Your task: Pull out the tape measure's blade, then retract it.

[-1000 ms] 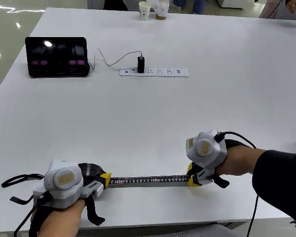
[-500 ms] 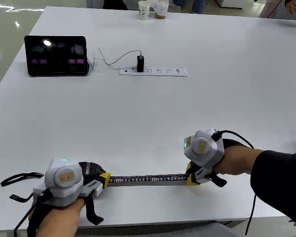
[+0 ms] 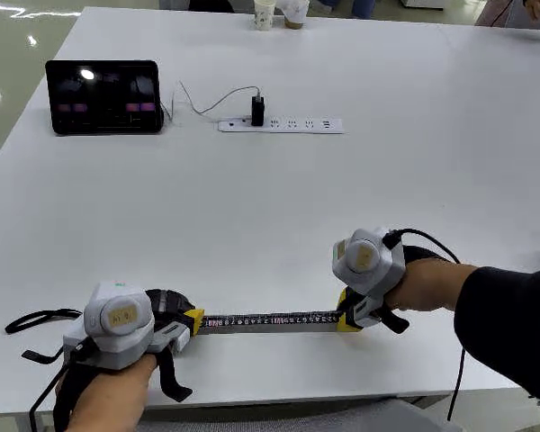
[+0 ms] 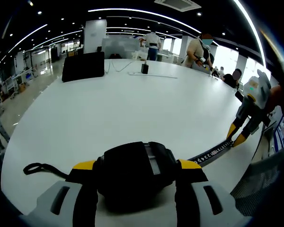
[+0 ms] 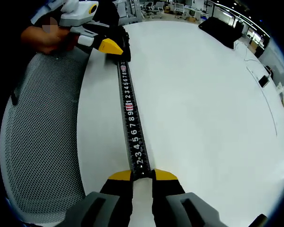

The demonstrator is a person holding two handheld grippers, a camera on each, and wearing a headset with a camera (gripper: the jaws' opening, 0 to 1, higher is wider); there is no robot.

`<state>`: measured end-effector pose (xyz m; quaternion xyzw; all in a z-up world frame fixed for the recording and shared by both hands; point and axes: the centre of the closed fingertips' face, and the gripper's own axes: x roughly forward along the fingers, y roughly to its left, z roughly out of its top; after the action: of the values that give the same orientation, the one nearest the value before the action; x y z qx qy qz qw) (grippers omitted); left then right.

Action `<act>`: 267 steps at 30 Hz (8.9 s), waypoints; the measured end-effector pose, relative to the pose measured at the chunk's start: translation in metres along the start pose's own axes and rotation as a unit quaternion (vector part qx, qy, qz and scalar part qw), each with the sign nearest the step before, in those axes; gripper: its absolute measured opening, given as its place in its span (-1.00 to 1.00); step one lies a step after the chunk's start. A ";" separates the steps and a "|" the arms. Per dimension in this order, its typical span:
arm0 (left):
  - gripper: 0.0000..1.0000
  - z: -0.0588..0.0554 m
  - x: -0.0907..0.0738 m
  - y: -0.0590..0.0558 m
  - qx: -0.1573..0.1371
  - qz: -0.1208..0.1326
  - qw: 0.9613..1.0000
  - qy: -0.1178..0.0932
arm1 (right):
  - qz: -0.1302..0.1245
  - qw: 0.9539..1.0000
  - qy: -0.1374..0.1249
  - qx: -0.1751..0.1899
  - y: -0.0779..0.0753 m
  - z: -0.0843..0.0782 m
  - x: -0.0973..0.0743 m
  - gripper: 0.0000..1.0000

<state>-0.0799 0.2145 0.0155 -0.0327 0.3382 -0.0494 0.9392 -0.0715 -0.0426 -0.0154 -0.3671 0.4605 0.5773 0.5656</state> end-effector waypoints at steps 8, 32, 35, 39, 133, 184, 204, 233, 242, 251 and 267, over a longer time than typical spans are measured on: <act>0.22 0.000 0.000 0.000 -0.001 0.000 1.000 0.000 | -0.001 1.000 -0.002 -0.014 0.001 0.003 0.001 -0.77; 0.22 0.000 -0.001 0.000 -0.001 0.000 1.000 0.000 | -0.004 0.998 -0.012 -0.057 0.002 0.008 0.003 -0.77; 0.22 0.000 -0.001 0.000 0.001 0.001 1.000 0.000 | -0.004 0.998 -0.012 -0.055 0.002 0.008 0.003 -0.77; 0.23 0.000 -0.001 0.001 0.002 0.003 1.000 -0.001 | -0.005 0.999 -0.014 -0.050 0.002 0.008 0.003 -0.77; 0.17 0.002 -0.003 0.002 0.017 0.016 1.000 0.002 | -0.014 0.998 -0.030 -0.059 0.009 0.045 0.017 -0.76; 0.17 0.001 -0.003 0.002 0.016 0.012 1.000 0.003 | -0.009 0.997 -0.055 -0.046 0.011 0.076 0.026 -0.76; 0.18 0.001 -0.004 0.002 0.012 0.011 1.000 0.002 | -0.009 0.997 -0.057 -0.045 0.013 0.083 0.029 -0.76; 0.18 0.001 -0.004 0.002 0.007 0.007 1.000 0.005 | -0.008 0.997 -0.072 -0.035 0.014 0.098 0.033 -0.77; 0.18 0.001 -0.004 0.002 0.009 0.006 1.000 0.008 | -0.005 0.997 -0.074 -0.031 0.015 0.103 0.034 -0.77; 0.18 0.001 -0.004 0.003 0.006 0.005 1.000 0.007 | -0.002 0.997 -0.077 -0.029 0.016 0.108 0.036 -0.77; 0.18 0.000 -0.004 0.003 0.006 0.002 1.000 0.008 | 0.001 0.995 -0.091 -0.030 0.020 0.121 0.041 -0.77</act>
<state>-0.0826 0.2175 0.0181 -0.0264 0.3455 -0.0496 0.9367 -0.0831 0.0862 -0.0152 -0.3296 0.3904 0.6219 0.5935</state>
